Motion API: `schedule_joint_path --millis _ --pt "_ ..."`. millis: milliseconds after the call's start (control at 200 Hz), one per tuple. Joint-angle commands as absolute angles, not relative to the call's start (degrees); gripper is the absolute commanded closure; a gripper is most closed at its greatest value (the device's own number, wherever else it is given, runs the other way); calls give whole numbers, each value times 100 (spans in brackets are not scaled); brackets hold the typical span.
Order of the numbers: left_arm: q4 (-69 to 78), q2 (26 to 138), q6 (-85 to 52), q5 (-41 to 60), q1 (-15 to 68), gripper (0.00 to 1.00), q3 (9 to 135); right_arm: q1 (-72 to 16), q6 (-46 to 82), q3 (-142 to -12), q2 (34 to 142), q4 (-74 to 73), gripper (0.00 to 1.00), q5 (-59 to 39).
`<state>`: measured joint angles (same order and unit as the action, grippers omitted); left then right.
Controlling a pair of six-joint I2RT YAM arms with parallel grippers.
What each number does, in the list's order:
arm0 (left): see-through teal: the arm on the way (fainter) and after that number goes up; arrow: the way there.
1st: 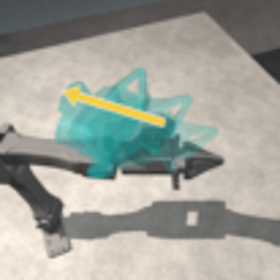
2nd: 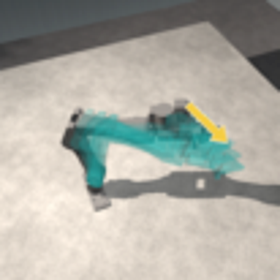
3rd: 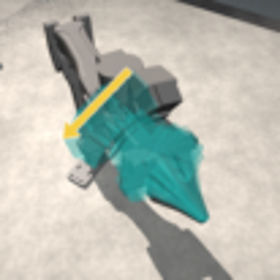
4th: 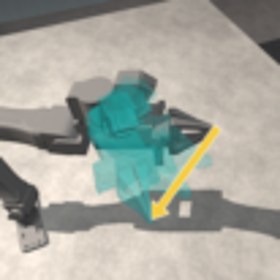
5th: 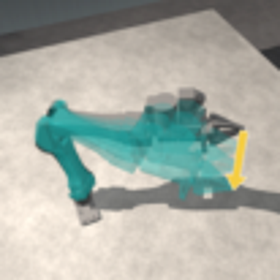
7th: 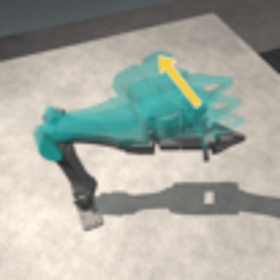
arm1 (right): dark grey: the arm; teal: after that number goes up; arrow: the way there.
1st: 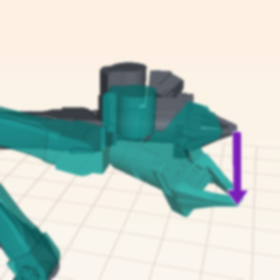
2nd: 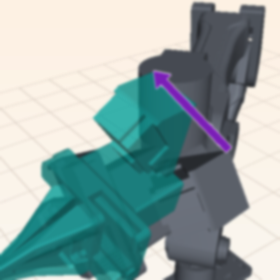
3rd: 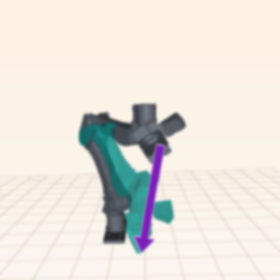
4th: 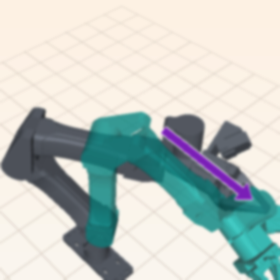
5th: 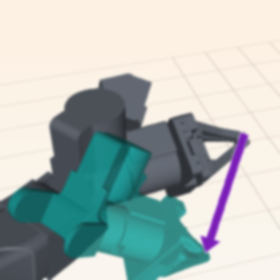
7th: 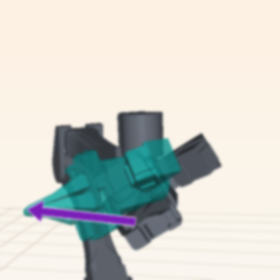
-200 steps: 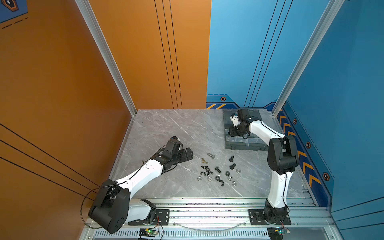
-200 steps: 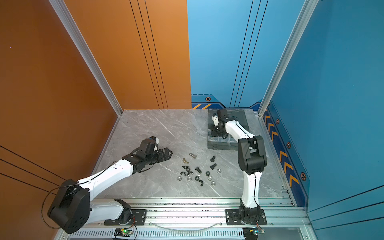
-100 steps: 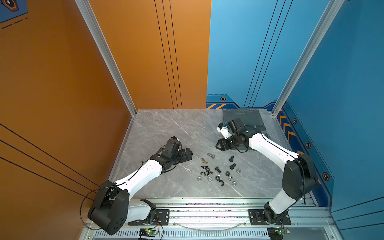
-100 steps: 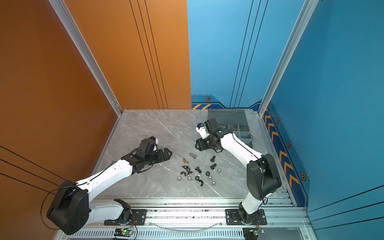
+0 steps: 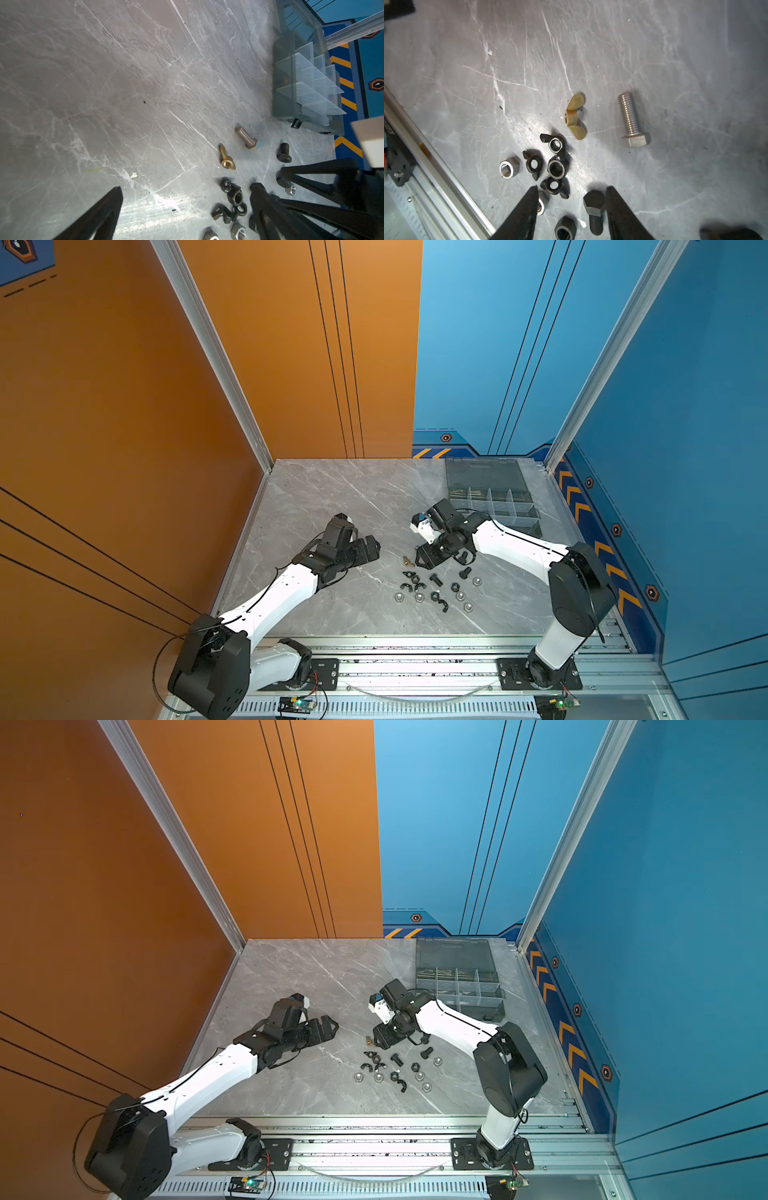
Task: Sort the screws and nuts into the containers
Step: 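Move the right gripper back over the remaining brass wing nut, then lower the right gripper and grasp the second brass wing nut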
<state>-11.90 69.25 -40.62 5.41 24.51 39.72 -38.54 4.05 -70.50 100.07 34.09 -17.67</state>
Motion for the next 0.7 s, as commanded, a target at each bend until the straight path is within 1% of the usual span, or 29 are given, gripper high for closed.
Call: schedule_joint_path --millis 0,250,691 --pt "-1244 6872 -4131 700 2384 2 3860 -3968 378 -7409 10267 3515 50 -1524" --pt "-1240 6891 -4096 747 2362 2 3872 -3973 456 -7964 10800 3709 49 -1550" --pt "-1173 6974 -4105 813 2319 2 3839 -4241 545 -8158 11235 3568 51 -1567"
